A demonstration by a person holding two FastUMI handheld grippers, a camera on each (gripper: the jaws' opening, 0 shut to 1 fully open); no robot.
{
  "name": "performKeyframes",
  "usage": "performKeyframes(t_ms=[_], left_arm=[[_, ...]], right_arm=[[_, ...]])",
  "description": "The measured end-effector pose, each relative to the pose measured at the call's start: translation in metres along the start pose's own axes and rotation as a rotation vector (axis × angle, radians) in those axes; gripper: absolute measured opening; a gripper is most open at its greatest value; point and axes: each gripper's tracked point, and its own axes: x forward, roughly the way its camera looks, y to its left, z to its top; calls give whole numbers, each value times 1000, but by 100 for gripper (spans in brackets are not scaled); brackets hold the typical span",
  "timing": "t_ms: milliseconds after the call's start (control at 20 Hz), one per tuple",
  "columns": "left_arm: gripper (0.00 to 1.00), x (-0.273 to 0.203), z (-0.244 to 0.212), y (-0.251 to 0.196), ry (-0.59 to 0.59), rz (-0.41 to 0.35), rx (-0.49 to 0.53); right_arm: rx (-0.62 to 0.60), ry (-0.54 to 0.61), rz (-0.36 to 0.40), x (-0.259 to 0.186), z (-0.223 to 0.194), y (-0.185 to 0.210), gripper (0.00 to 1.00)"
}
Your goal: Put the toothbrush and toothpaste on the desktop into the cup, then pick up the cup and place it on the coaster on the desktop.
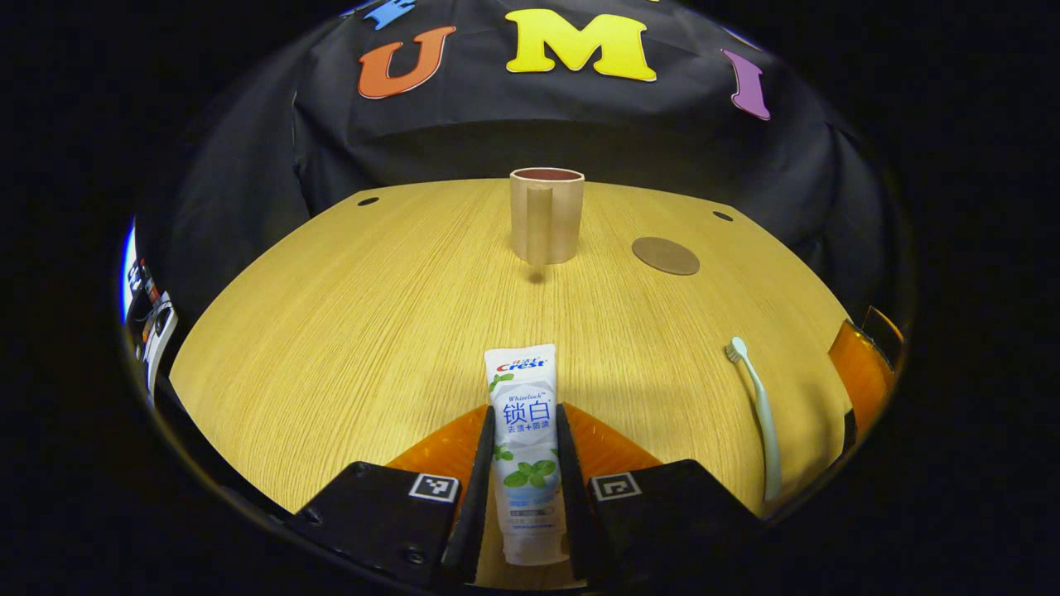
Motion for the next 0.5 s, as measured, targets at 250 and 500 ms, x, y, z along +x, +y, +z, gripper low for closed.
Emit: performKeyframes(t_ms=[250,500], left_arm=[[42,-4,11,-9,-37,-60,-52],[42,-28,39,2,-144,-41,-32]], right_arm=[[21,117,20,7,-25,11,96],[20,174,25,11,-35,24,95]])
